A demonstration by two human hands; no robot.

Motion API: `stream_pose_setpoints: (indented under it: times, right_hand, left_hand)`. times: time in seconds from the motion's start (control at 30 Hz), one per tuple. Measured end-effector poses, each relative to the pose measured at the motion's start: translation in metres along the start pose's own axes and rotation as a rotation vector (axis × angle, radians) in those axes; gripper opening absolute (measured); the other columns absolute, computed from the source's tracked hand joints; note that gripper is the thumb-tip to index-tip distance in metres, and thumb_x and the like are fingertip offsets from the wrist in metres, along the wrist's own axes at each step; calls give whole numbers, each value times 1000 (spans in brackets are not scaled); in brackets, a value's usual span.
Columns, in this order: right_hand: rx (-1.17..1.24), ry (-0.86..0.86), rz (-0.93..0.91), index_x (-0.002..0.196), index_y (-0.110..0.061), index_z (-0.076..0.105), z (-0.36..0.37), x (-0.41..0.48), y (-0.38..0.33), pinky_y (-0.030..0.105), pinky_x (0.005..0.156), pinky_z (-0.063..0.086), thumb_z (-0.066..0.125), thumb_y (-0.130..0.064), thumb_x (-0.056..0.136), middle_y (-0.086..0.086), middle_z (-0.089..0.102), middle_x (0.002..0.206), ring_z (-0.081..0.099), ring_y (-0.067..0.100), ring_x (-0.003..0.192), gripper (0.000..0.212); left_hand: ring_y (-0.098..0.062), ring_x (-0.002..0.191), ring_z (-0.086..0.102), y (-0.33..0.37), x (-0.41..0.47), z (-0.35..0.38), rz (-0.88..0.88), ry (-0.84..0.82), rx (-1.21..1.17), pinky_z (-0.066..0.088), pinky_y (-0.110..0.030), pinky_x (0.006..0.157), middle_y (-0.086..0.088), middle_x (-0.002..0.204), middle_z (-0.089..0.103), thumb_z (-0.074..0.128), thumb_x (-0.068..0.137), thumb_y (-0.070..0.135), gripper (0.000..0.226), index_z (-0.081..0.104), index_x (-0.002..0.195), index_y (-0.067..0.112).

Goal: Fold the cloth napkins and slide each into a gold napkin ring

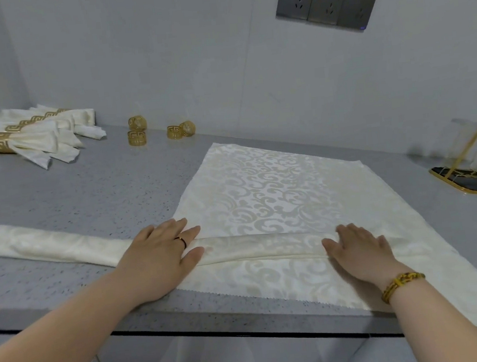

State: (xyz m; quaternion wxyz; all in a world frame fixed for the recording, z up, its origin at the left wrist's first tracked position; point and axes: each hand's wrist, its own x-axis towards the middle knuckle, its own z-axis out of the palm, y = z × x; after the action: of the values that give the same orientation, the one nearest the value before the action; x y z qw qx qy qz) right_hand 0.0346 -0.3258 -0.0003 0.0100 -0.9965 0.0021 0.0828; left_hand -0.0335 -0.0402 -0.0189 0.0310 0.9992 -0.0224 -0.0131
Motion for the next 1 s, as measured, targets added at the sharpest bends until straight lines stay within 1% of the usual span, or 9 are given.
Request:
stream_pose_setpoints:
  times: [0.13,0.23,0.3,0.37,0.5,0.6,0.7,0.9,1.0]
  right_hand:
    - [45,252,-267,146,-16,15,-17,-10,-51,33,115,1,30,-26,98,6,9,155,5,21,143,51]
    - [329,265,-654,132,-12,43,-17,-21,-109,17,104,17,42,-12,93,6,38,143,31,17,133,40]
    - [518,182,-764,109,-10,54,-7,-28,-141,17,89,32,46,-4,87,4,55,120,48,16,112,24]
    - [708,134,-774,93,-13,51,4,-32,-159,8,75,34,49,-1,84,-5,55,95,49,5,88,15]
    - [752,126,-768,84,-15,56,21,-28,-164,4,71,34,53,-1,82,-9,48,82,43,-4,73,15]
    - [678,96,-837,94,-8,67,20,-27,-162,2,79,31,56,-3,83,-6,55,91,49,2,86,16]
    - [626,92,-879,103,-8,68,18,-27,-161,0,85,25,58,-7,86,3,62,109,49,12,106,20]
    - [559,104,-886,118,-15,62,21,-30,-161,-7,81,17,51,-14,92,1,55,122,38,15,118,28]
    - [487,128,-877,121,-20,59,20,-31,-160,0,85,18,49,-18,93,1,50,124,33,15,120,30]
  left_hand:
    - [-9,143,-5,1,0,-1,-14,-10,-1,-4,-29,114,6,156,-5,-9,85,60,71,-3,147,26]
    - [-8,142,-1,0,-1,0,-5,8,-34,-4,-29,114,7,156,1,-19,58,65,99,-5,147,24]
    - [-8,141,7,-4,0,1,7,36,-164,-1,-28,114,8,154,12,0,71,69,88,1,147,25]
    - [-9,138,18,-8,2,-1,33,114,-362,7,-26,116,10,150,24,35,91,48,65,9,147,27]
    - [-5,126,33,-22,0,-4,27,151,-616,21,-10,100,14,132,38,51,92,19,54,28,140,26]
    - [-2,112,43,-38,-1,-11,44,74,-576,27,-8,89,20,110,45,60,87,23,36,50,121,30]
    - [-2,91,48,-55,-2,-23,-28,11,-383,36,-12,72,25,89,47,64,81,39,17,48,88,40]
    - [-5,58,39,-76,-3,-48,-152,-262,-151,27,-18,53,10,62,44,59,84,41,31,46,61,26]
    - [-3,53,38,-82,-2,-68,-105,-388,-174,28,-16,55,8,58,42,62,82,40,33,49,57,22]
